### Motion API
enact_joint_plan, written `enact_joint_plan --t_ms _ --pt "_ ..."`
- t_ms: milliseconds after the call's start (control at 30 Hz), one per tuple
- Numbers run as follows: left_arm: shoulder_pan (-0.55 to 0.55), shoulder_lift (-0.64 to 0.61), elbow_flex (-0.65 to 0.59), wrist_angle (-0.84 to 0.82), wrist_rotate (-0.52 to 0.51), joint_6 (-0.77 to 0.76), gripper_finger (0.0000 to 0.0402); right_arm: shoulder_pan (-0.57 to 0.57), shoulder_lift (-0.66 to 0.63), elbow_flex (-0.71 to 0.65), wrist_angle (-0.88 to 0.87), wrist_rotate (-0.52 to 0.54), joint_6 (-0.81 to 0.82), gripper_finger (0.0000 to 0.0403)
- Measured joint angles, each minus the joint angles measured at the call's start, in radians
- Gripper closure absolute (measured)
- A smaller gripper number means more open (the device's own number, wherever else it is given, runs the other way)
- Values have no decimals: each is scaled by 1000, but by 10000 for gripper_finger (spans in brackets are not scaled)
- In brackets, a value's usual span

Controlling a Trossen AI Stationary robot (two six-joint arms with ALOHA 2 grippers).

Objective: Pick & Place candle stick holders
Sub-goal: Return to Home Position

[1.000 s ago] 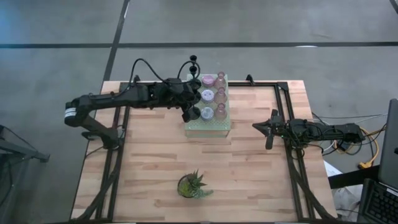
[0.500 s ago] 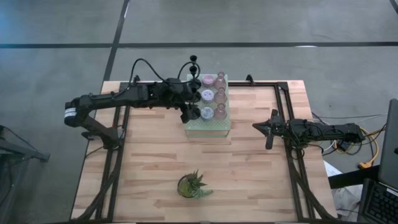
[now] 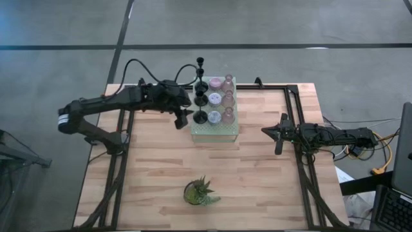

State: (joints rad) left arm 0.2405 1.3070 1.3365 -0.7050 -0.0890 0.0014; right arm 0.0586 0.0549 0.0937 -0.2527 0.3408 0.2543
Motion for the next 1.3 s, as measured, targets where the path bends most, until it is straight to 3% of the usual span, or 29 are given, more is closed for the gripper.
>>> enact_joint_plan --t_ms 200,367,767,1133,1300 --pt "0 -52 -2 -74 28 18 227 0 0 0 0 0 0 394" --pt "0 -147 -68 -38 70 26 247 0 0 0 0 0 0 394" --pt "0 -505 -498 561 364 -1 394 0 0 0 0 0 0 394" --pt "0 -671 -721 599 363 -30 367 0 0 0 0 0 0 394" --pt "0 -703 -870 794 361 -25 369 0 0 0 0 0 0 394"
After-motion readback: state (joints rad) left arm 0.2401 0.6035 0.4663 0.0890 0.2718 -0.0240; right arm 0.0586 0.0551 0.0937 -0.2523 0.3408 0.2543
